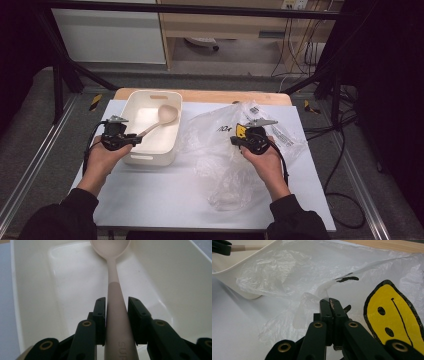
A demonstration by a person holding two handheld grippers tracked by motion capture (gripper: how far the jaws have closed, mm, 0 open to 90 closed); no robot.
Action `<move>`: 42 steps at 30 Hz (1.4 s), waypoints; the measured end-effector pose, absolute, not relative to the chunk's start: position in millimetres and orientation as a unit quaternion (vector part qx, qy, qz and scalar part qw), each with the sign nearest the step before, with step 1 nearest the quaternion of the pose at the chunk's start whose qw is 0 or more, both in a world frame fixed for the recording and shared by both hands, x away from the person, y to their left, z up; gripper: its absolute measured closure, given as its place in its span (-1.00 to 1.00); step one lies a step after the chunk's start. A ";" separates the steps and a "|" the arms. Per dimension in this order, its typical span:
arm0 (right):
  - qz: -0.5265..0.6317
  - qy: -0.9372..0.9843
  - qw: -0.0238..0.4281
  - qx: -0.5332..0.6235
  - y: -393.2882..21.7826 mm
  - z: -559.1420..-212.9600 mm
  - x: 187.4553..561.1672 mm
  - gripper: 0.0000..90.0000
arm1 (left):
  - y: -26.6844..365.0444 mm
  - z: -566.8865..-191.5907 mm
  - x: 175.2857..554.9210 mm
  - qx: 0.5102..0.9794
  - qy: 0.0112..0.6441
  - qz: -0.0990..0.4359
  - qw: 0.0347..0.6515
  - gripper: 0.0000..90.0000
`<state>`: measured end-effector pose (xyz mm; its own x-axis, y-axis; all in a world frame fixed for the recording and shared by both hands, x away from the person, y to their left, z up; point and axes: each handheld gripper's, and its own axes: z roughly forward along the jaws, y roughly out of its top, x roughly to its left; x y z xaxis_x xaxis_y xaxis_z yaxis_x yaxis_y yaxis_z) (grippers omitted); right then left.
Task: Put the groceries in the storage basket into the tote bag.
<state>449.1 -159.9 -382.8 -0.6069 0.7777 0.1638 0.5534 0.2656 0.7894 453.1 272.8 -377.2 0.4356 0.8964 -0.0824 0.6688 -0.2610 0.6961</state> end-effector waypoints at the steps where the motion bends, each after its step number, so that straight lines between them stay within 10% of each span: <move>1: 0.432 0.785 0.130 0.424 -159.9 -382.8 449.1 1.00 | 272.8 -377.2 453.2 0.776 0.505 0.167 0.340 0.54; 42: 0.432 0.788 0.126 0.421 -157.7 -386.4 448.0 1.00 | 287.9 -329.0 394.5 0.762 0.457 0.201 0.413 0.56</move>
